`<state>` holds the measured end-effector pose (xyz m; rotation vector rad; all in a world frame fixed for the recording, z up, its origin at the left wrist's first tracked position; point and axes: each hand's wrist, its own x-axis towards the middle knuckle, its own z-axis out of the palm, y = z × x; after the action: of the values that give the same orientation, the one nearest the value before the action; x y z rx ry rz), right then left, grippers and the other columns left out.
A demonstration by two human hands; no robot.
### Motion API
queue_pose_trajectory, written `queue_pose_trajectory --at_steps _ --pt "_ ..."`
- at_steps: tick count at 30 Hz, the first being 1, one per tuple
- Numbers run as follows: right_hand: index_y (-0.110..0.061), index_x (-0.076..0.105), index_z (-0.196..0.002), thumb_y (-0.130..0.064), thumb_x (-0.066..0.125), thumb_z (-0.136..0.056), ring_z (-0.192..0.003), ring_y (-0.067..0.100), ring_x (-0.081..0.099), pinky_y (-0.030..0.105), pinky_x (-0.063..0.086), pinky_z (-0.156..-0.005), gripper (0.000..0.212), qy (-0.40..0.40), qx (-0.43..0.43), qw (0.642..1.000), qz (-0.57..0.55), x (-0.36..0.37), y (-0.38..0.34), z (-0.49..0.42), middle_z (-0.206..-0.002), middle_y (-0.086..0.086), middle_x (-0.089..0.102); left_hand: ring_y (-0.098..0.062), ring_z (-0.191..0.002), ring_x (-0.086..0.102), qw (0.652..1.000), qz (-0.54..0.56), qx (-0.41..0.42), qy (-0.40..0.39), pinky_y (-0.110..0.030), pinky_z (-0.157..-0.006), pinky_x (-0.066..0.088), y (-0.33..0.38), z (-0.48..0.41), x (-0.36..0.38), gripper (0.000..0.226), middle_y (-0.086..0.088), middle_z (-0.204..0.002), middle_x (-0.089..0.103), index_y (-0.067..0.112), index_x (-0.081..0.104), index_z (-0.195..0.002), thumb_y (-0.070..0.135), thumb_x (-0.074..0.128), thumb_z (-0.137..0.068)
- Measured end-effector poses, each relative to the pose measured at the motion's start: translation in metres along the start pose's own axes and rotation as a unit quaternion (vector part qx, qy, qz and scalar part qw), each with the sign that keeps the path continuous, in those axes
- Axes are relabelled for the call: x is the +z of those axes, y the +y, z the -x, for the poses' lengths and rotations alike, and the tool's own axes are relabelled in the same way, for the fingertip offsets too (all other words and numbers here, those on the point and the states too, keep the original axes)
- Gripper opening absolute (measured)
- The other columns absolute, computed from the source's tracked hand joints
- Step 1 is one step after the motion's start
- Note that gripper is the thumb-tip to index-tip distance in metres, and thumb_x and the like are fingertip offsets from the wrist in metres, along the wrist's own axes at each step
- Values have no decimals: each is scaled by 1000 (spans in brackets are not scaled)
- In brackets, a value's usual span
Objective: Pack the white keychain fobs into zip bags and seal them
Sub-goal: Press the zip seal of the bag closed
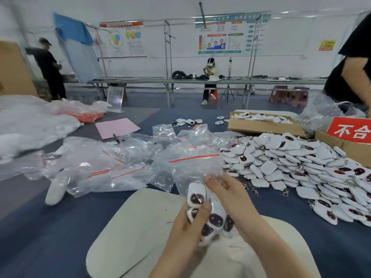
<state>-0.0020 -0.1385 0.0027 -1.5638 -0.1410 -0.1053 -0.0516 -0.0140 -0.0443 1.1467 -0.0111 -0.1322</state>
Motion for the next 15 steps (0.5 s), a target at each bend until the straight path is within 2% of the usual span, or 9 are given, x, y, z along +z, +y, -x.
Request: queue_pose_trajectory --at_steps 1,3,5,7,8,10,12,14,15 --pt "-21 75 -91 -27 68 -94 -71 -9 65 3 43 -64 9 -7 -13 1000 10 11 -3 -4 -80 -17 74 -35 -106 72 999 -23 19 19 -56 -94 56 7 0 -7 47 -15 -110 75 28 72 -110 57 80 -74" --pt "-24 72 -98 -28 66 -95 -80 -11 64 2 43 -70 8 -18 -22 999 22 32 -10 -10 -87 -19 74 -29 -95 75 992 -91 57 66 -58 -92 57 21 0 -18 47 -11 -99 78 24 75 -102 63 74 -77" --pt "-31 66 -113 -39 62 -96 -93 -8 64 9 44 -80 19 -34 -20 998 39 49 -16 -17 -100 -15 73 -25 -80 74 983 -108 84 119 -52 -78 62 38 -3 -29 46 -12 -87 77 17 75 -90 62 75 -80" --pt "-40 57 -123 -49 57 -97 -88 -10 63 14 43 -79 28 -52 -12 998 44 58 -17 -21 -102 -17 69 -23 -71 74 978 -78 93 169 -40 -63 63 55 -7 -41 33 -11 -83 77 18 77 -84 51 73 -86" --pt "-42 55 -124 -51 54 -97 -84 -10 63 16 43 -76 27 -54 -4 997 45 61 -15 -23 -102 -17 68 -20 -67 73 974 -57 91 199 -37 -61 62 62 -11 -50 29 -8 -82 78 19 77 -84 47 71 -89" --pt "-42 56 -118 -45 53 -99 -91 -3 64 21 49 -79 20 -52 14 996 67 61 -6 -26 -104 -15 68 -18 -59 69 962 -15 78 262 -36 -62 62 76 -26 -74 30 -3 -78 76 15 74 -86 43 68 -94" --pt "-39 56 -113 -37 53 -100 -97 7 64 21 50 -82 14 -47 29 990 132 57 11 -26 -100 -15 69 -13 -51 58 960 23 62 273 -28 -59 59 91 -43 -100 29 -3 -70 67 12 67 -92 40 60 -100" --pt "-36 60 -108 -30 53 -99 -93 5 64 17 46 -77 13 -14 37 975 217 51 34 -18 -94 -17 68 -9 -45 44 961 28 34 273 -19 -47 46 102 -59 -123 24 0 -61 54 11 62 -99 31 51 -106" --pt "-35 65 -102 -24 53 -98 -88 5 65 20 47 -77 17 25 37 972 229 48 43 -14 -88 -17 70 -11 -49 46 961 6 10 278 -19 -48 43 105 -65 -132 20 -1 -62 53 10 60 -103 27 49 -106"
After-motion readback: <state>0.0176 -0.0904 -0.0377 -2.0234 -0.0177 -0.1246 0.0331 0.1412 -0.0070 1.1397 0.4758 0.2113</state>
